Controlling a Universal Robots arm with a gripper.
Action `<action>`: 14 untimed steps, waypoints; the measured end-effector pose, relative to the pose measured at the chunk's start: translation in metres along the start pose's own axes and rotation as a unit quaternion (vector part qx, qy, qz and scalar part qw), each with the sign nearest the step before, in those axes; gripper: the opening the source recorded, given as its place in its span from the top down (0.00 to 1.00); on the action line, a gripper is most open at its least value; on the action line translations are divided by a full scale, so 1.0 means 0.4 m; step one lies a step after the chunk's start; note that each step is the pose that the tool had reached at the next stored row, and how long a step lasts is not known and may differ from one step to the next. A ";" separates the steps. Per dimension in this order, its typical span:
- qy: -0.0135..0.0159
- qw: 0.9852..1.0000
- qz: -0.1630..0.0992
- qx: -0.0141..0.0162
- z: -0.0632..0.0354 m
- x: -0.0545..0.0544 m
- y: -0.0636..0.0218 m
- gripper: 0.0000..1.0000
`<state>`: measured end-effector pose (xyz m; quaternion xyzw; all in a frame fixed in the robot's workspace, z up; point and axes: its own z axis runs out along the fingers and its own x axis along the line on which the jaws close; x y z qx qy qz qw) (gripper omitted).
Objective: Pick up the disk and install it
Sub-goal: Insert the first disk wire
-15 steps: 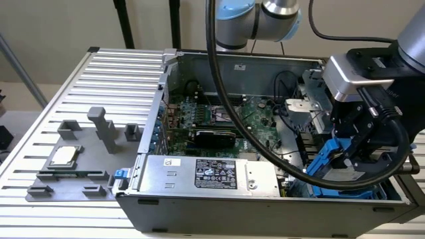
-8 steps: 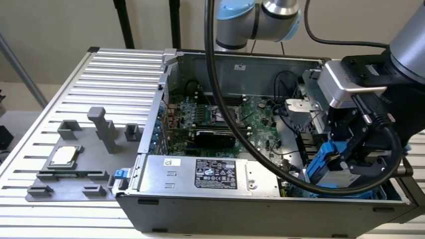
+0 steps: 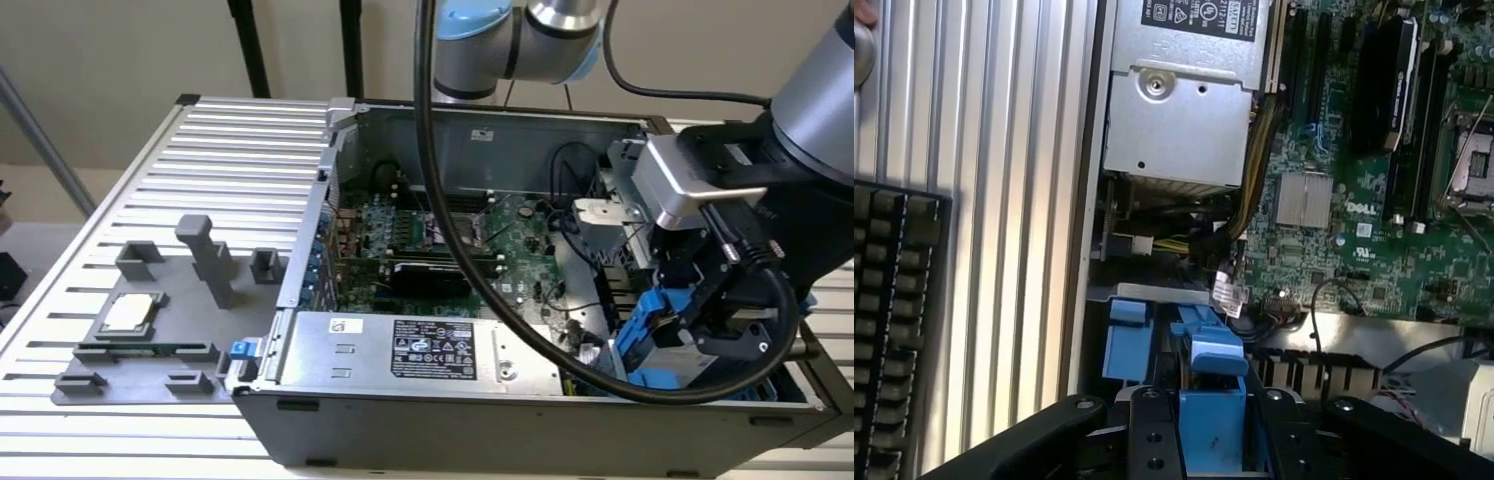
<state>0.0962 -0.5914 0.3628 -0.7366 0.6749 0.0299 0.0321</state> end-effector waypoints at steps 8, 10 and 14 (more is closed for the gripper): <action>0.000 1.000 -0.008 -0.001 0.007 -0.001 0.000 1.00; 0.000 1.000 -0.008 -0.001 0.008 -0.001 0.000 1.00; 0.000 1.000 -0.009 -0.001 0.008 -0.001 -0.001 0.00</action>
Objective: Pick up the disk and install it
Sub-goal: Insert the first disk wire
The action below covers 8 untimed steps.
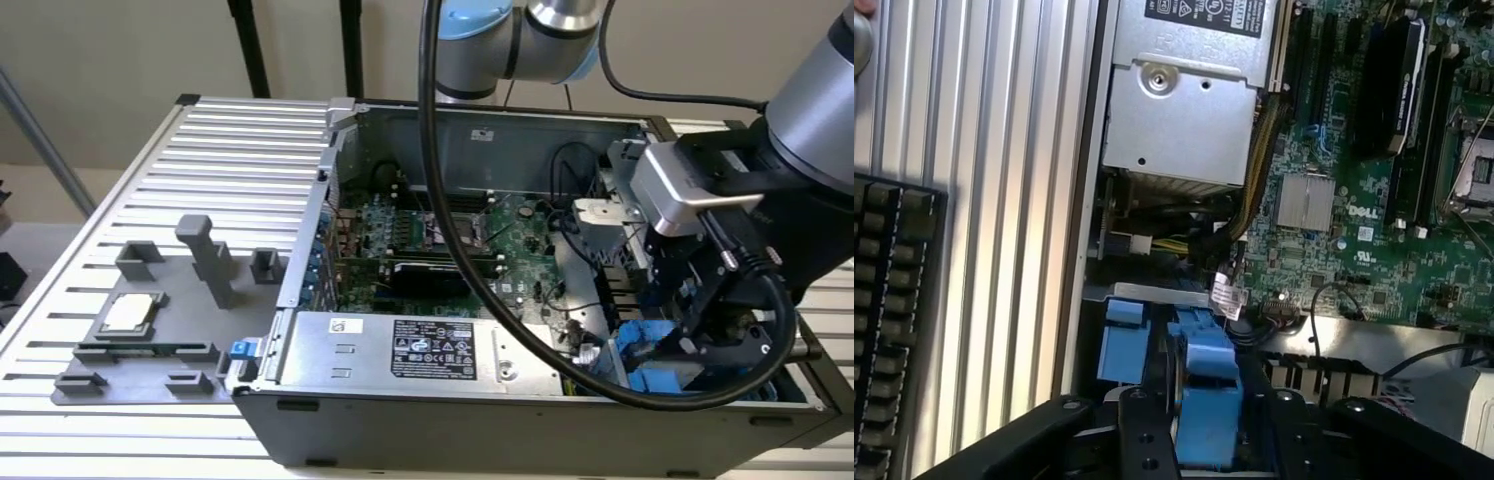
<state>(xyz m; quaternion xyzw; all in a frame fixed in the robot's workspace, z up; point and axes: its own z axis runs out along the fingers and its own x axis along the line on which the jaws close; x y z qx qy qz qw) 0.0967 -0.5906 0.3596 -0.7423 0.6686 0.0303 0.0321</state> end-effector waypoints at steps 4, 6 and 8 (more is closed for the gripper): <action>0.000 1.000 0.000 0.000 -0.001 0.000 0.000 0.00; 0.000 1.000 0.000 0.000 -0.001 0.000 0.000 0.00; 0.000 1.000 0.000 0.000 -0.001 0.000 0.000 0.00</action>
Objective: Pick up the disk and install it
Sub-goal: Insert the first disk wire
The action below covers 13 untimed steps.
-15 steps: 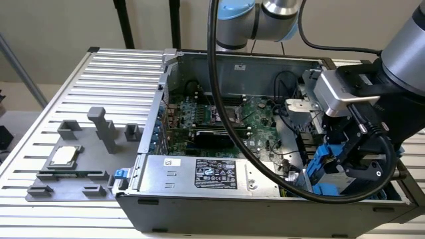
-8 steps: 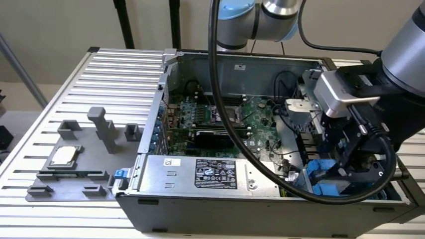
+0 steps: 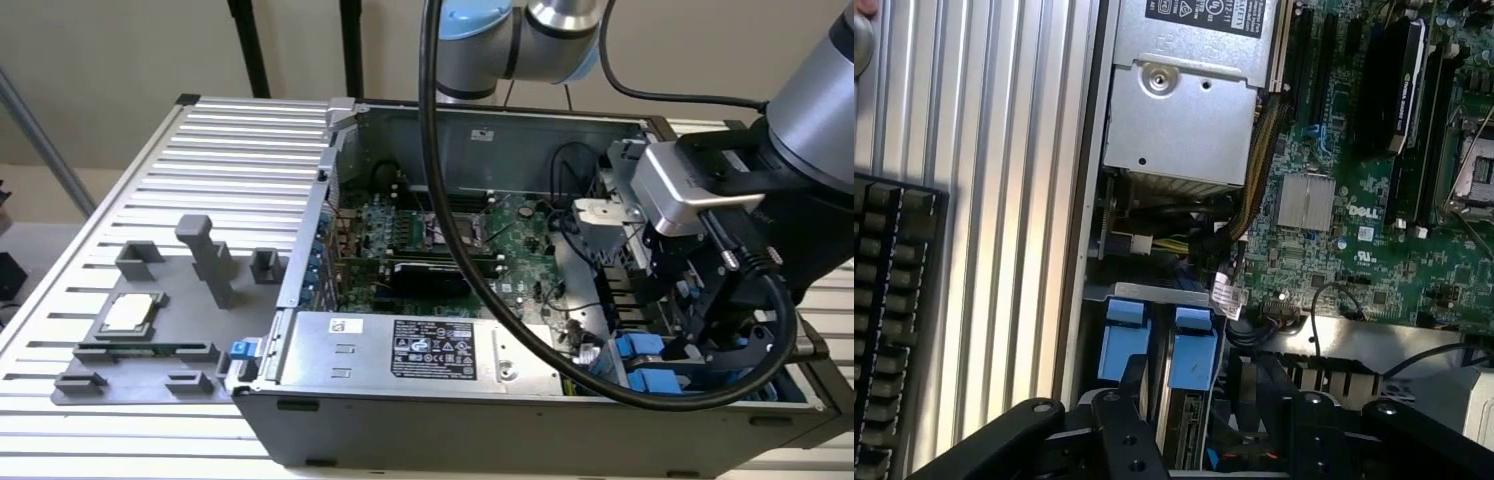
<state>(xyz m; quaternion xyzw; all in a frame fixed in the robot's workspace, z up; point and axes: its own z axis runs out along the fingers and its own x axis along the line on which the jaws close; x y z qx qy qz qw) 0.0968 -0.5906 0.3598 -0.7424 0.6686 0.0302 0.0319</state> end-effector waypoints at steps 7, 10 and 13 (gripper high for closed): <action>0.000 1.000 0.000 0.000 0.000 0.000 0.000 0.00; 0.000 1.000 0.000 0.000 0.000 0.000 0.000 0.00; 0.000 1.000 0.000 0.000 -0.001 0.000 -0.002 0.00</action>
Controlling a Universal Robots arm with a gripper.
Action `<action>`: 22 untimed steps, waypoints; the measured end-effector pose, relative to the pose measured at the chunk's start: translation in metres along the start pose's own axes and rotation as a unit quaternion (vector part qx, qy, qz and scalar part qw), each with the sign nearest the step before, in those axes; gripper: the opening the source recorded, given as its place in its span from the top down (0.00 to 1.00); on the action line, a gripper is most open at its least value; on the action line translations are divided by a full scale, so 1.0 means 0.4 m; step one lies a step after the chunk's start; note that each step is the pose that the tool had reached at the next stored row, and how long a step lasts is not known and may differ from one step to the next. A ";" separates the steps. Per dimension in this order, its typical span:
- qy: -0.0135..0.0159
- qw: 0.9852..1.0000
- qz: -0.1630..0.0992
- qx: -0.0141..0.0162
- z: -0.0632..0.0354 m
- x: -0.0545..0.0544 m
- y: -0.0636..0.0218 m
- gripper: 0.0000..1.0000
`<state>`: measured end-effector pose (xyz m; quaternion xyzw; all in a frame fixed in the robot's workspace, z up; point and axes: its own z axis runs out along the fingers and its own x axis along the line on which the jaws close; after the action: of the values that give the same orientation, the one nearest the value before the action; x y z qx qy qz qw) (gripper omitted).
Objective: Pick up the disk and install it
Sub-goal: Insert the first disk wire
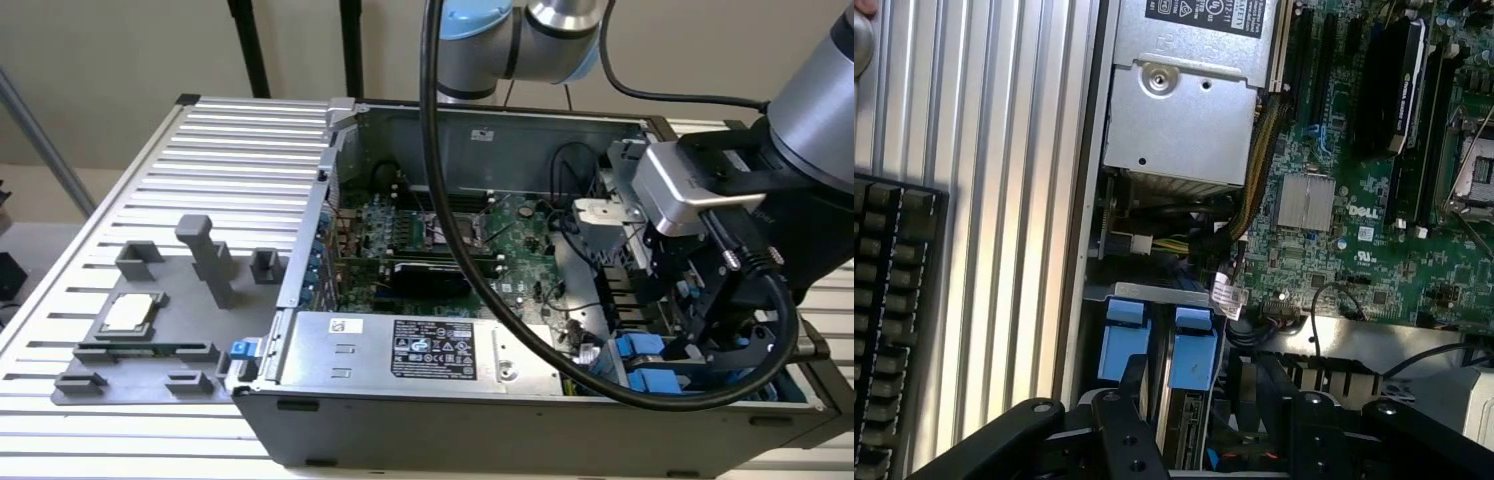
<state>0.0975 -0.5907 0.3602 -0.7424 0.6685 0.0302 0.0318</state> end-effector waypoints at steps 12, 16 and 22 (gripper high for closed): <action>-0.007 1.000 0.000 -0.002 -0.062 0.002 -0.071 1.00; -0.007 1.000 0.000 -0.002 -0.062 0.004 -0.112 1.00; -0.007 1.000 0.000 -0.004 -0.050 -0.003 -0.153 1.00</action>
<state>0.1584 -0.5846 0.3806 -0.7420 0.6685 0.0376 0.0335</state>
